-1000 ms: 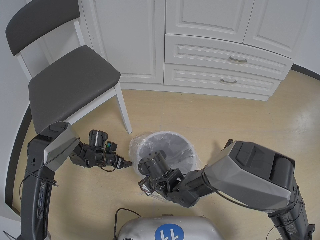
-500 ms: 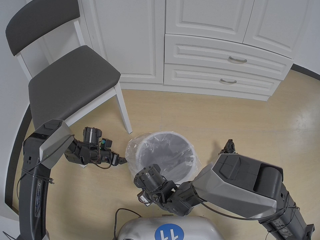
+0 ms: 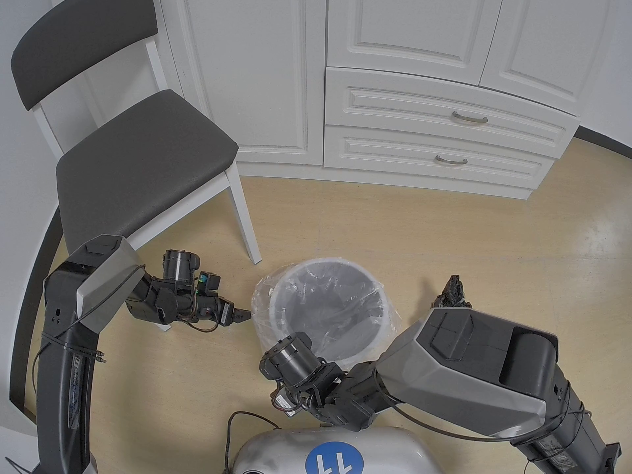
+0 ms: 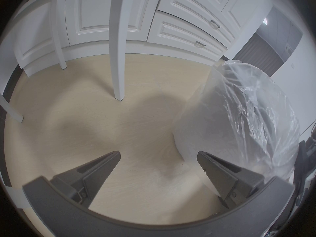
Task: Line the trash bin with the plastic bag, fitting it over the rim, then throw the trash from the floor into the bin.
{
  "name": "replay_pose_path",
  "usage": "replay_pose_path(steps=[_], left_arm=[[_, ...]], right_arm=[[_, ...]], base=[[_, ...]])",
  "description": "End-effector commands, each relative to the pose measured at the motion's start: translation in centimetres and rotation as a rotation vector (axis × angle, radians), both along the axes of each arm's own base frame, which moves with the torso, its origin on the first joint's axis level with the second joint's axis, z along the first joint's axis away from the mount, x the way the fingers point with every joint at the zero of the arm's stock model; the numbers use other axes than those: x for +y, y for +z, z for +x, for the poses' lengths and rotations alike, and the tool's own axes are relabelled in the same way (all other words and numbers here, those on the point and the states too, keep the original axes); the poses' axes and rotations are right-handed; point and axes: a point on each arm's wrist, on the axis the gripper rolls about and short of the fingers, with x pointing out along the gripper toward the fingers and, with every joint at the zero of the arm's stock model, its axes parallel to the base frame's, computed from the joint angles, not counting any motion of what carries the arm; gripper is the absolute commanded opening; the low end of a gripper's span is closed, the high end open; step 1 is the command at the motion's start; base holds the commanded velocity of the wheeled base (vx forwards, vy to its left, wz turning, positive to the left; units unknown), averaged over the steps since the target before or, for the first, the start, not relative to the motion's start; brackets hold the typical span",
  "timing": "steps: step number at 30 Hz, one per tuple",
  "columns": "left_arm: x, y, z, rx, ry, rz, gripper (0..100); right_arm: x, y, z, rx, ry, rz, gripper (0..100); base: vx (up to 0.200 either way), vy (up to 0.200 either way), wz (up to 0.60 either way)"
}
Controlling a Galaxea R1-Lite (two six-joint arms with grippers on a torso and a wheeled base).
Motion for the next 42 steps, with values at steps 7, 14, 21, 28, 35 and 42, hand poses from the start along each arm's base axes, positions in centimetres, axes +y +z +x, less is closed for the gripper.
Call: replay_pose_path(steps=[7, 14, 21, 28, 35, 42], left_arm=[[0.8, 1.5, 0.1, -0.025, 0.014, -0.005, 100], [0.9, 1.8, 0.1, -0.031, 0.016, -0.006, 100], [1.1, 2.6, 0.1, -0.045, 0.021, -0.007, 100], [1.0, 3.6, -0.3, -0.061, 0.014, -0.012, 100], [0.9, 3.7, -0.3, -0.064, 0.007, -0.018, 100], [1.0, 4.5, -0.5, -0.079, 0.007, -0.020, 100]], right_arm=[[0.7, 3.1, -2.0, 0.001, -0.004, 0.077, 100], [0.2, 5.8, -3.6, -0.013, -0.003, 0.111, 100], [-0.5, 7.7, -2.6, -0.054, -0.050, 0.148, 100], [-2.8, 7.0, 3.7, -0.109, -0.207, 0.154, 100], [-4.7, 5.4, 4.7, -0.059, -0.286, 0.147, 100], [-5.2, 4.8, 0.9, 0.010, -0.250, 0.101, 100]], base=[[0.000, 0.000, 0.00], [0.000, 0.000, 0.00], [0.000, 0.000, 0.00], [0.000, 0.000, 0.00], [0.000, 0.000, 0.00], [0.000, 0.000, 0.00]])
